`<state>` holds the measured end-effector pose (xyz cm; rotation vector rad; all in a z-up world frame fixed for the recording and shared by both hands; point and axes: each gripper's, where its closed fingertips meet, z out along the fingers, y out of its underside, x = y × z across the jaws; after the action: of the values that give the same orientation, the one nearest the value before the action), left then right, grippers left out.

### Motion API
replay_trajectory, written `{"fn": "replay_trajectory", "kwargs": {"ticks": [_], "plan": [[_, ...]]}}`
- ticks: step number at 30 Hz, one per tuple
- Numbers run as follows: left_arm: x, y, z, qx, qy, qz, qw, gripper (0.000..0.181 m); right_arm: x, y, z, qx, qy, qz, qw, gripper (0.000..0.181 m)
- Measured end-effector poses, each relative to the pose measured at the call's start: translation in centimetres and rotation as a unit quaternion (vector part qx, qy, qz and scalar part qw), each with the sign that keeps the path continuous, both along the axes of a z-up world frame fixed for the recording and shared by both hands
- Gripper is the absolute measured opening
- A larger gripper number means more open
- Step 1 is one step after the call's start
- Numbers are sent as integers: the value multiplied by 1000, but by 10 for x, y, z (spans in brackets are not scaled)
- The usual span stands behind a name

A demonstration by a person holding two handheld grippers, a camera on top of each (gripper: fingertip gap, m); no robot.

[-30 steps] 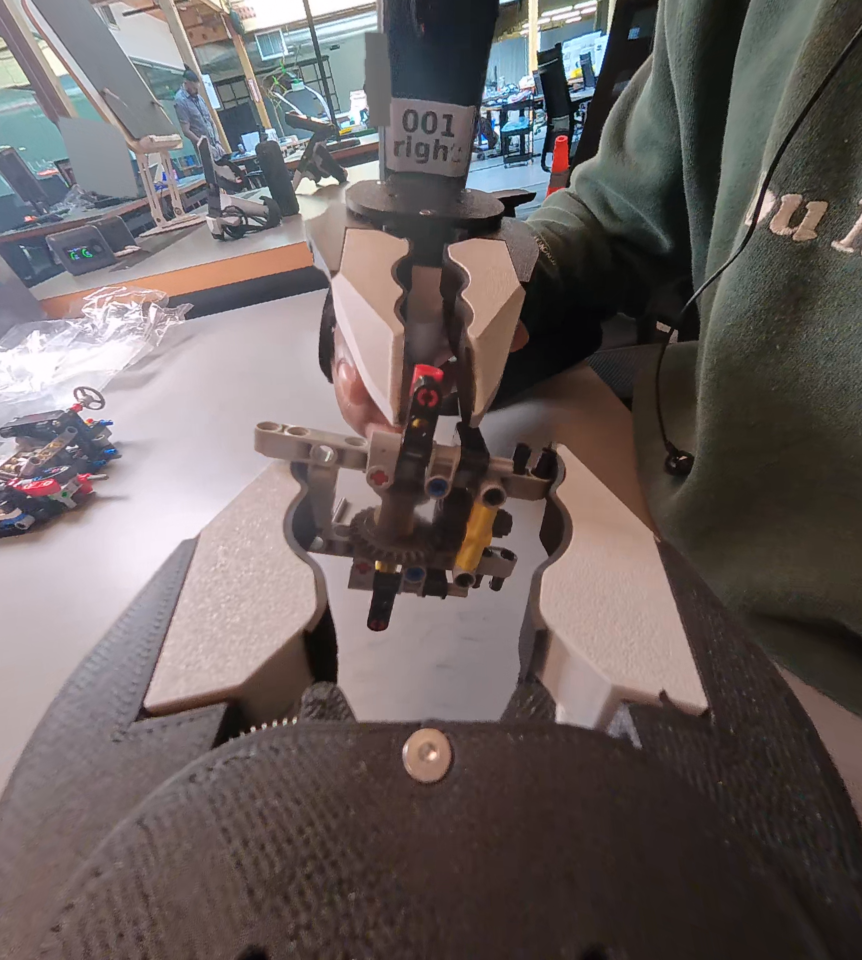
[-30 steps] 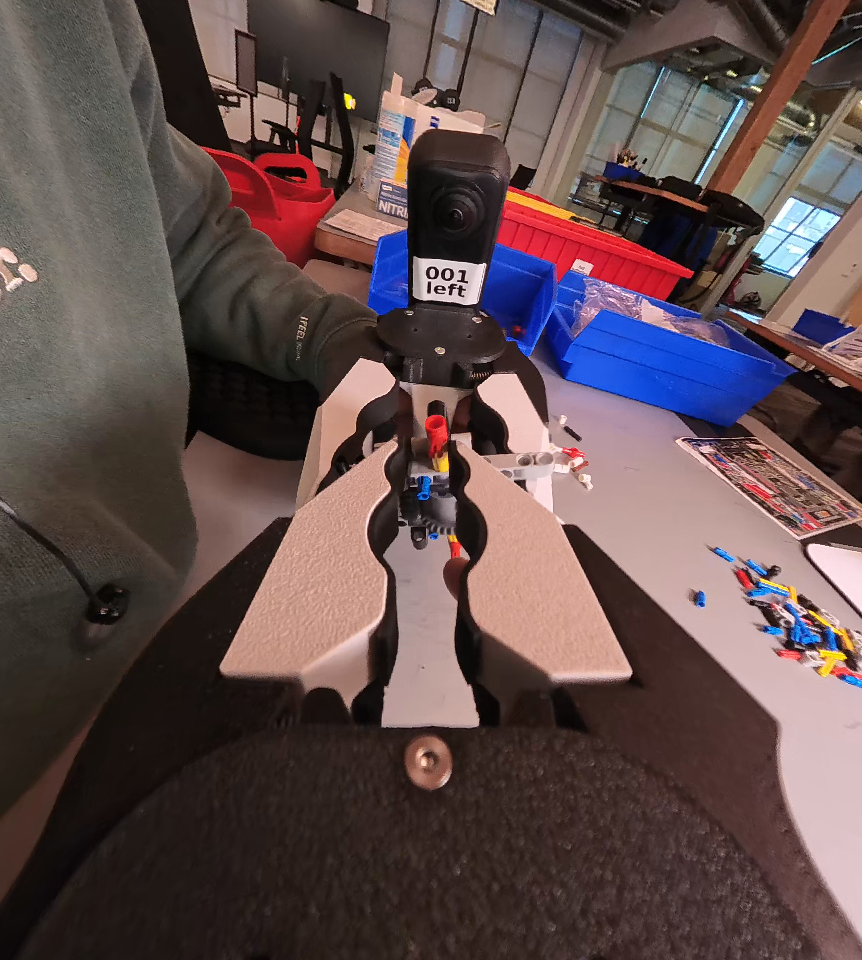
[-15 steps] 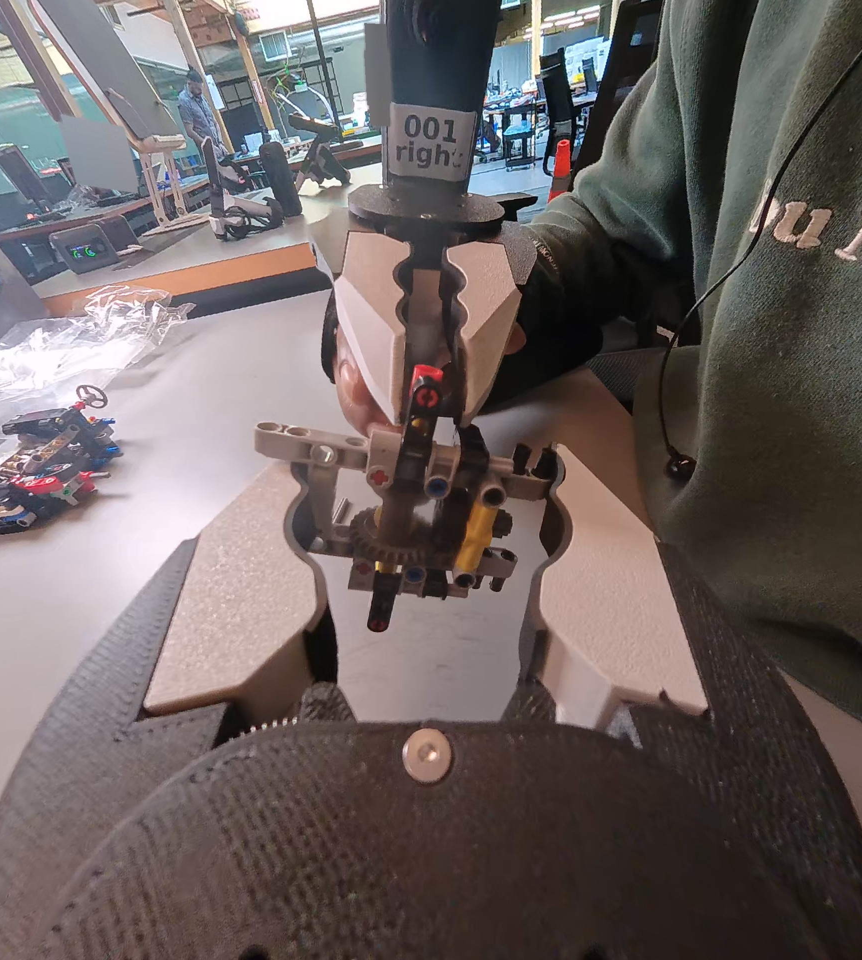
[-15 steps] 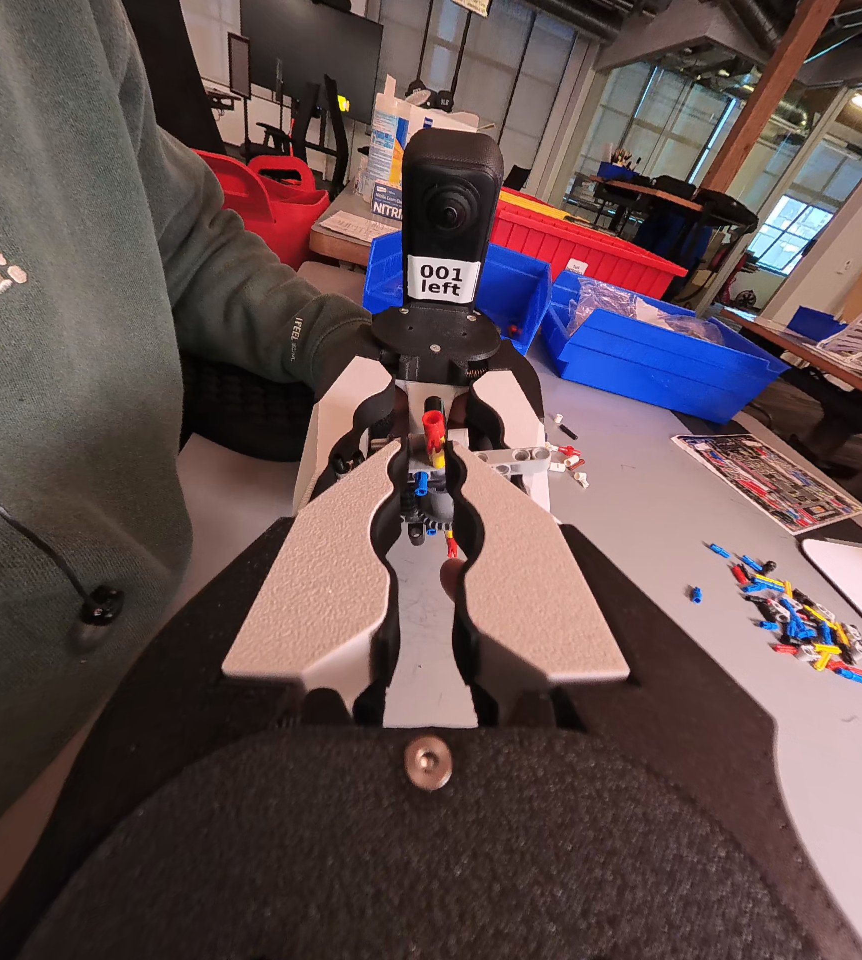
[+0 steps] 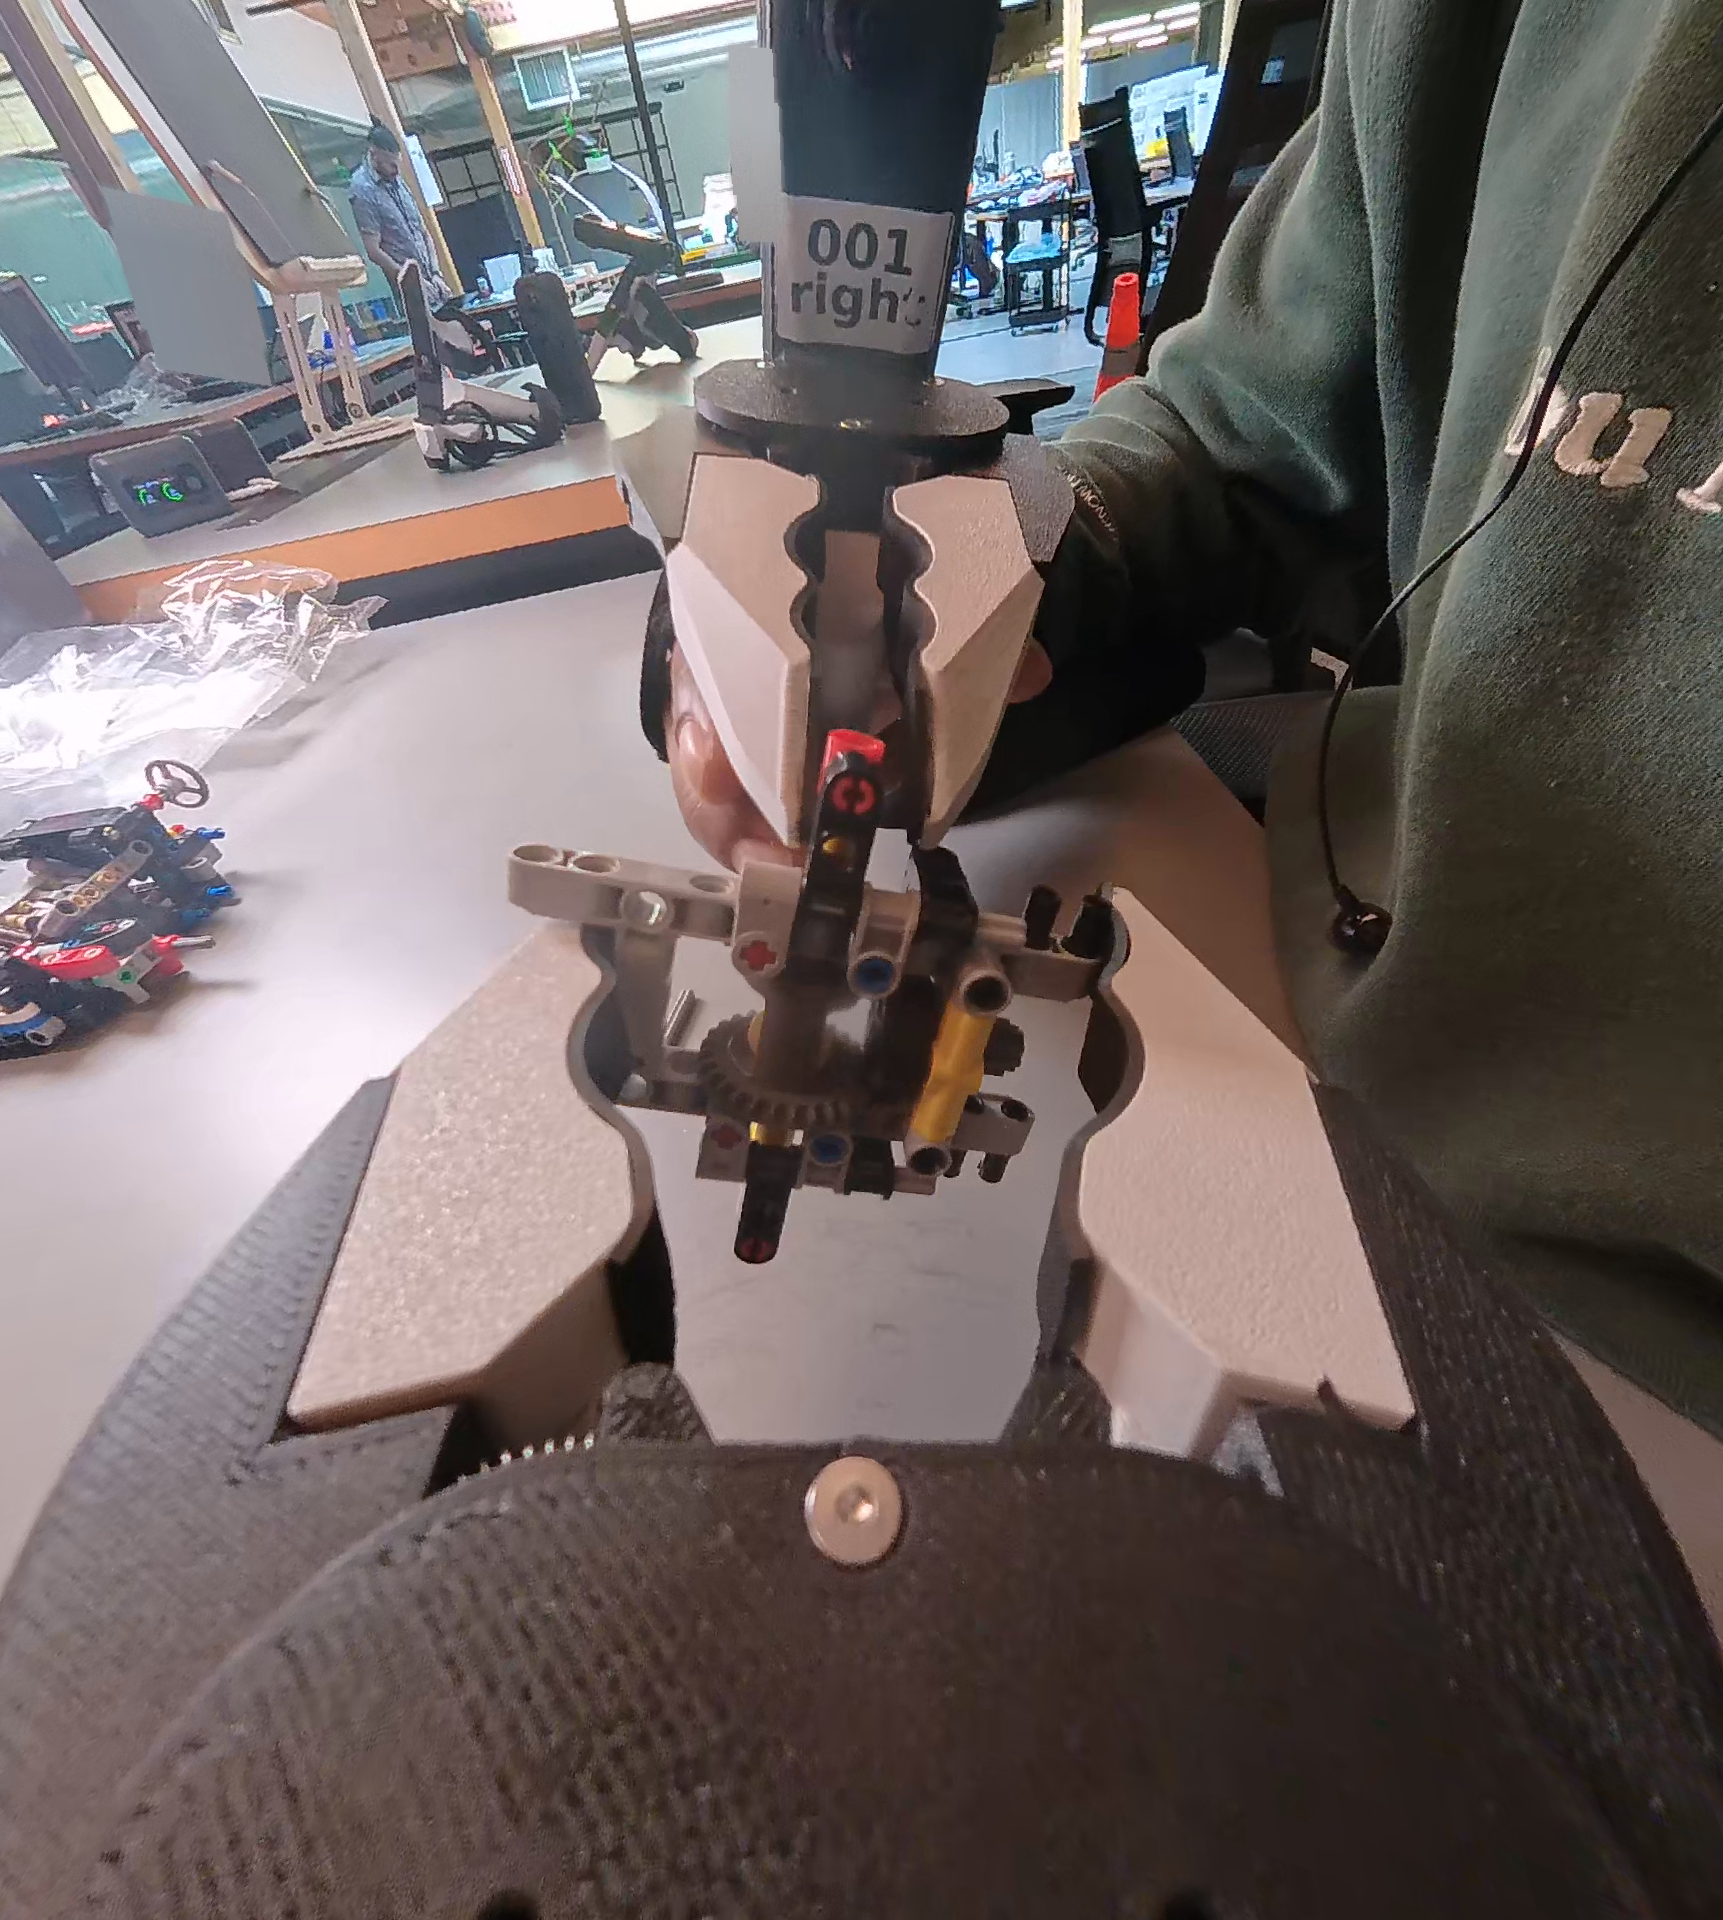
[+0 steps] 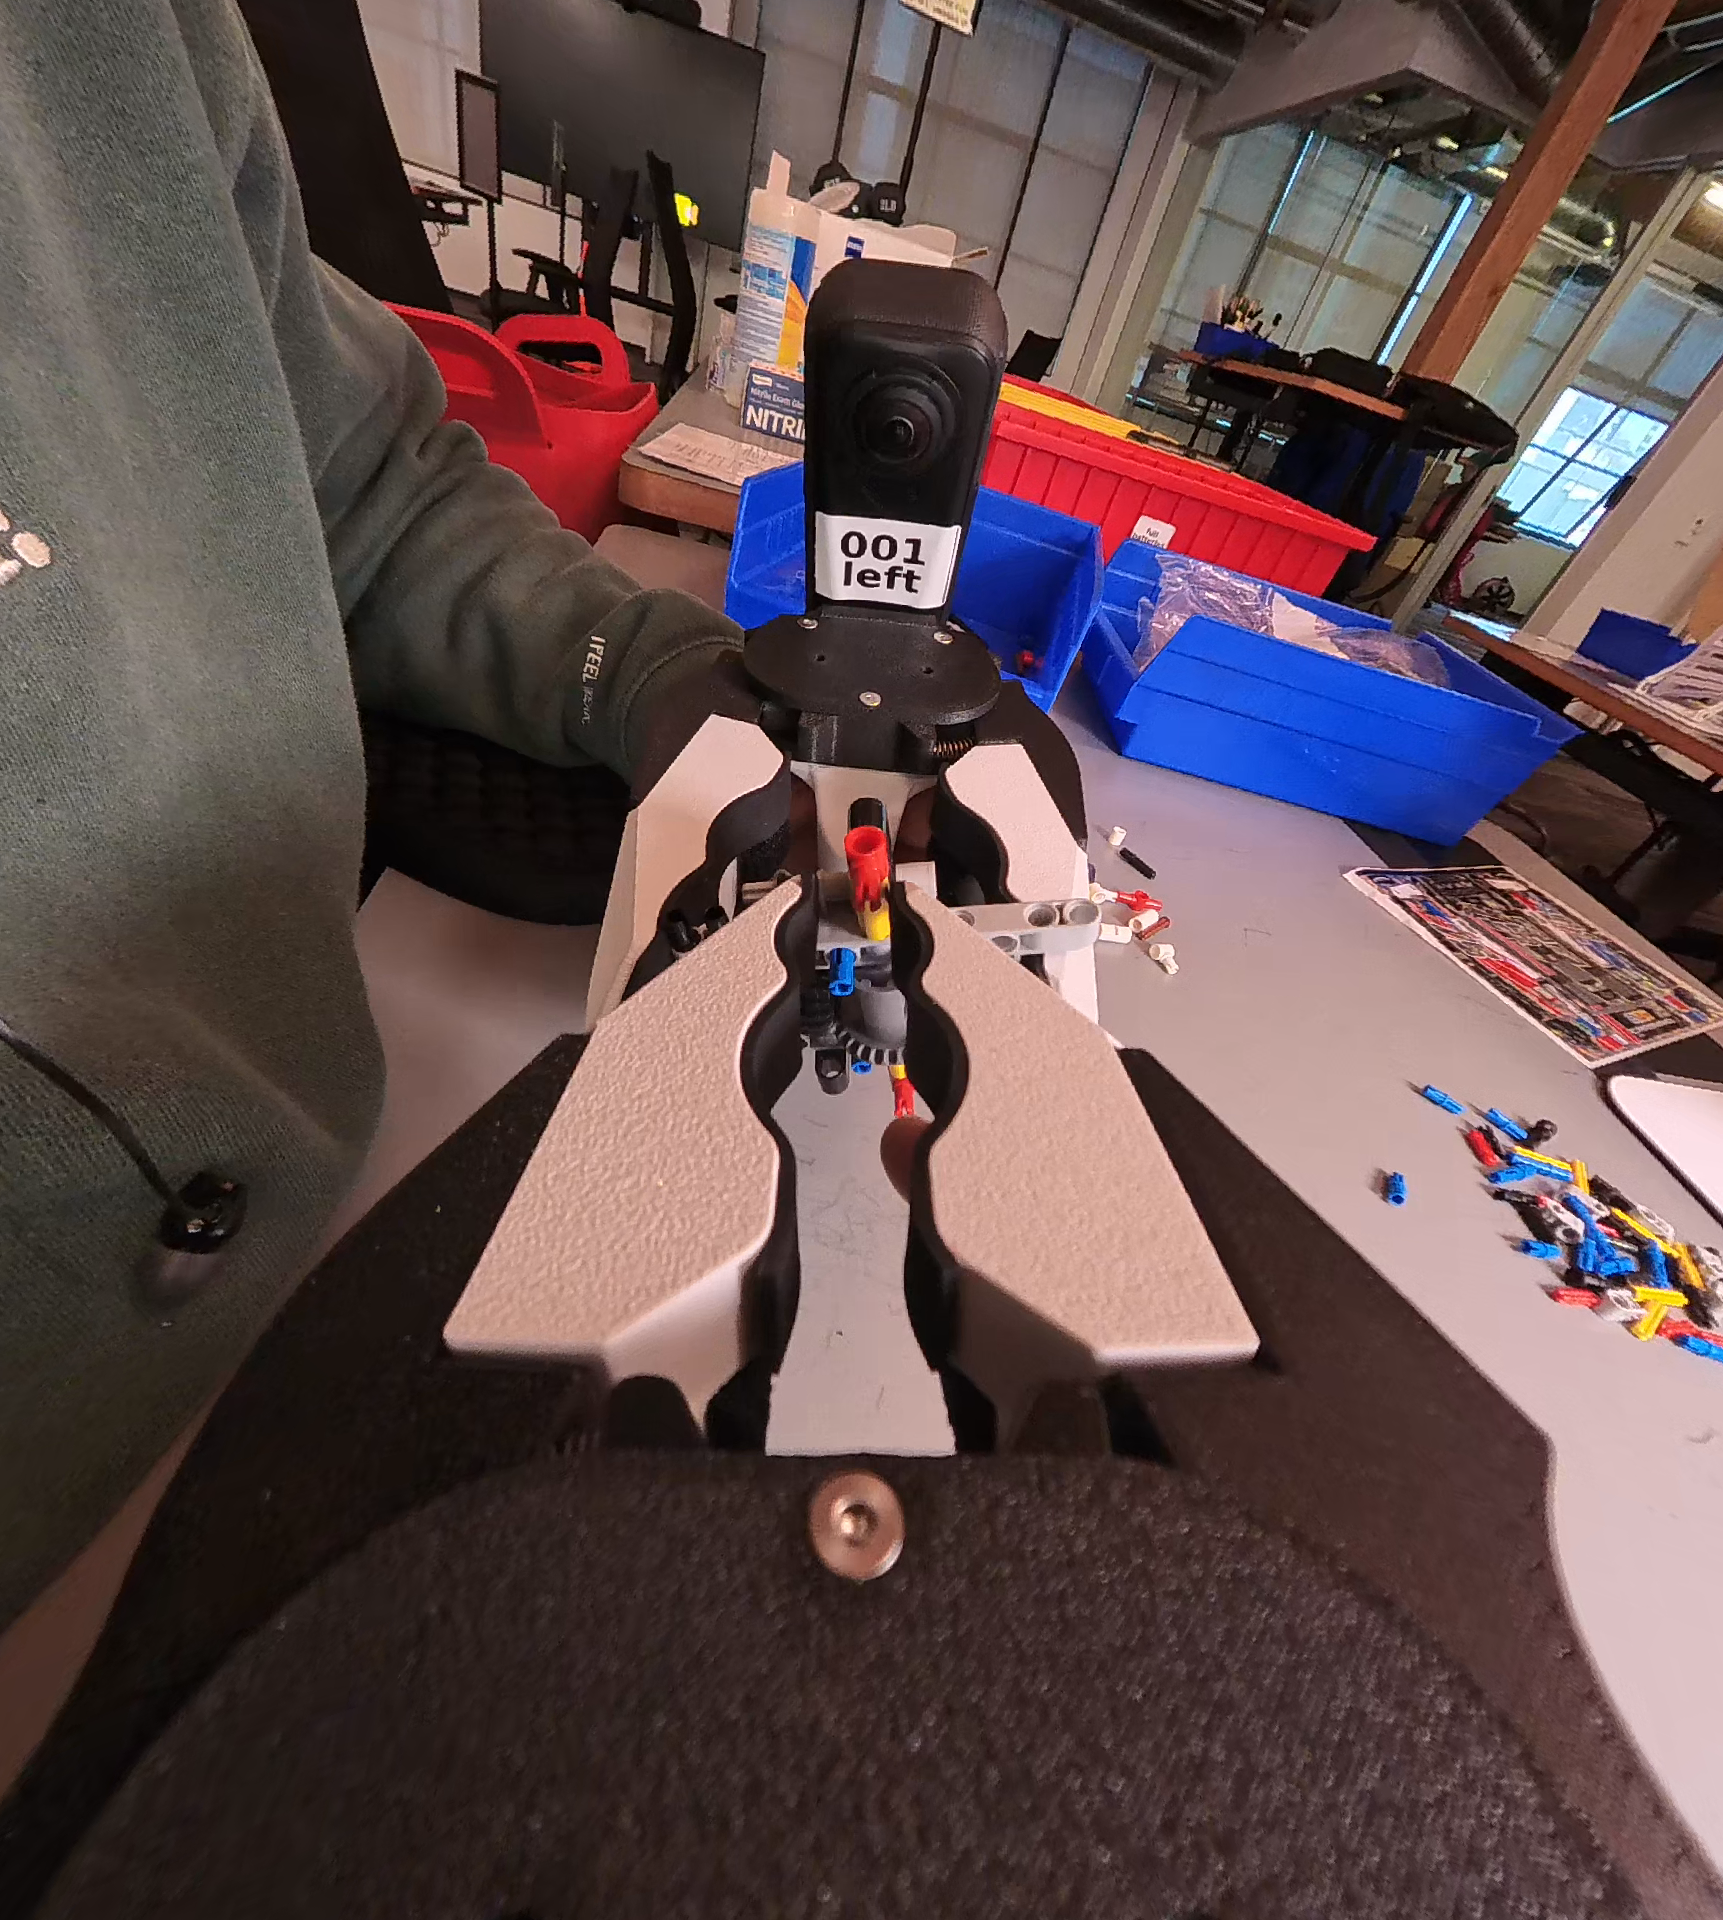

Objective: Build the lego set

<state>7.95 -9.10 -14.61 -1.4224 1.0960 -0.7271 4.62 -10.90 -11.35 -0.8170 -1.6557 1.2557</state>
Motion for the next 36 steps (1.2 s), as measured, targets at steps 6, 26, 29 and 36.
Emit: {"fn": "replay_trajectory", "kwargs": {"ticks": [6,26,29,36], "plan": [[0,0,0,-1,0,0,1000,87,0,0,0,0,0,0,1000,12],[0,1,-1,-2,1,2,1000,87,0,3,0,7,-1,-5,1000,14],[0,1,-2,-4,4,1,1000,87,-1,3,-1,10,-1,-9,1000,12],[1,0,-4,-8,6,-3,1000,87,-2,3,-4,17,-4,-11,1000,6]]}}
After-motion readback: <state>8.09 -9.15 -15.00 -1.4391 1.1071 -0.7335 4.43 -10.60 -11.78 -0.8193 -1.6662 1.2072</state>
